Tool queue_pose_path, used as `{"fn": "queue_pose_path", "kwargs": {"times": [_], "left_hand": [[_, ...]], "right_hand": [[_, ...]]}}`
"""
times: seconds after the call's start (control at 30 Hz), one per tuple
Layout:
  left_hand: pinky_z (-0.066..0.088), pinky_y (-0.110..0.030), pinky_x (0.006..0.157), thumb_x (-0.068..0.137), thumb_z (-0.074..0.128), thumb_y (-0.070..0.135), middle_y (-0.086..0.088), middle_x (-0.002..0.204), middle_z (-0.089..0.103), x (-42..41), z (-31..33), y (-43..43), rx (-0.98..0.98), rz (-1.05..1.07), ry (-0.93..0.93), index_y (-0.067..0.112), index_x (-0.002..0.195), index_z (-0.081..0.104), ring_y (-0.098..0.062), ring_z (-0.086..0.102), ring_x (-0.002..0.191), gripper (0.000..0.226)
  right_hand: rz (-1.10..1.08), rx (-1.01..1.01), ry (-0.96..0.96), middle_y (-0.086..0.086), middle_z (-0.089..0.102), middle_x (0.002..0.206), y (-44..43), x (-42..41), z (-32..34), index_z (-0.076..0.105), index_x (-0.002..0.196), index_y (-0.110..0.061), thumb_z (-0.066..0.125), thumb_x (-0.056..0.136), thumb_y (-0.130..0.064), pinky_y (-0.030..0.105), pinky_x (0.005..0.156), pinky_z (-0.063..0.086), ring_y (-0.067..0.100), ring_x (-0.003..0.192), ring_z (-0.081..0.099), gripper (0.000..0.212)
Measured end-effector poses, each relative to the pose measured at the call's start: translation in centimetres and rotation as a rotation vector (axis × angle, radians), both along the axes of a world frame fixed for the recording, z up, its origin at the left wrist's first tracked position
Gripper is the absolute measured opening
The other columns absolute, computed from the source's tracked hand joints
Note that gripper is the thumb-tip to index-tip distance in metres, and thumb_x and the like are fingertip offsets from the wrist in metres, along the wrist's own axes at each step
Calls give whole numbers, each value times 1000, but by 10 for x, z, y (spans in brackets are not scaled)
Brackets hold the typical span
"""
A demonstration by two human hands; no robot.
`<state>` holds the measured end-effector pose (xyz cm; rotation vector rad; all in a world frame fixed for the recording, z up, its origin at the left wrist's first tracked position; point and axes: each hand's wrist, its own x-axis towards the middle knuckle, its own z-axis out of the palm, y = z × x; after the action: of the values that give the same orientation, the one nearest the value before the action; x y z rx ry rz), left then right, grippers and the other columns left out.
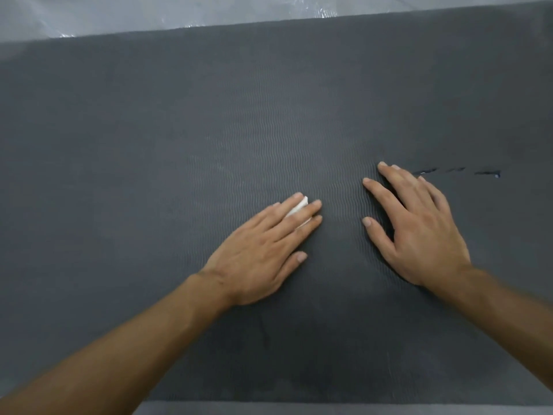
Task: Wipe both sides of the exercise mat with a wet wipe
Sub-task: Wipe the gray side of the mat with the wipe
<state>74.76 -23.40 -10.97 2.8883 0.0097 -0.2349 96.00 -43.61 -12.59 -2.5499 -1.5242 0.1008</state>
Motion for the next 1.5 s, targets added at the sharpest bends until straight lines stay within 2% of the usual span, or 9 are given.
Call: {"fn": "queue_pose_path", "kwargs": {"times": [0.27,0.5,0.57,0.7,0.87,1.2,1.33,1.4,1.5], "left_hand": [[5,-39,130,109,17,42,4,173,9,48,-7,92,37,254,-17,18,165,19,-13,0,160,61],[6,-41,130,113,26,34,2,173,11,79,-12,130,-29,546,-75,17,164,20,-16,2,160,55],[10,-43,130,111,26,35,-1,173,11,77,-9,116,-60,474,-88,16,164,21,-18,3,160,56],[9,-42,130,108,29,41,-4,173,9,52,-3,57,32,87,-37,13,165,19,-22,-3,160,64],[6,-41,130,111,29,42,0,174,1,23,2,27,55,-82,11,15,165,13,-20,-10,159,63],[6,-41,130,108,16,46,3,173,10,79,-11,152,43,328,-30,19,164,20,-15,2,160,63],[3,-41,129,112,26,37,2,174,7,100,-9,163,-17,566,-45,17,165,17,-17,0,160,57],[5,-42,130,110,28,36,0,174,6,102,-10,151,-51,551,-64,16,165,16,-19,0,160,59],[14,-48,129,106,25,42,-4,174,8,94,-11,110,2,297,-62,15,164,16,-24,1,160,65]], "right_hand": [[10,7,12,7,32,168,0,1,0,48,154,-16,40,101,-47,50,126,22,23,157,26,62],[12,17,16,8,34,167,2,1,1,50,153,-15,41,100,-47,51,126,23,24,156,29,62],[9,16,15,8,35,166,1,2,1,51,153,-15,41,100,-47,52,125,25,24,156,29,62],[3,15,14,8,35,166,3,1,2,52,152,-15,42,99,-47,54,123,27,25,156,30,63],[0,8,18,8,34,167,3,1,3,52,152,-15,42,99,-47,54,123,27,25,156,29,63],[2,7,19,8,34,167,2,2,2,52,152,-14,42,100,-47,53,124,26,25,156,30,63],[5,-9,17,8,33,168,3,2,1,50,153,-15,41,100,-48,53,124,25,25,156,29,63],[7,-9,14,7,32,168,3,2,2,50,154,-16,41,100,-48,52,125,25,25,156,29,63],[6,-11,16,7,31,168,3,3,2,49,155,-17,40,100,-48,53,124,26,24,156,28,63]]}}
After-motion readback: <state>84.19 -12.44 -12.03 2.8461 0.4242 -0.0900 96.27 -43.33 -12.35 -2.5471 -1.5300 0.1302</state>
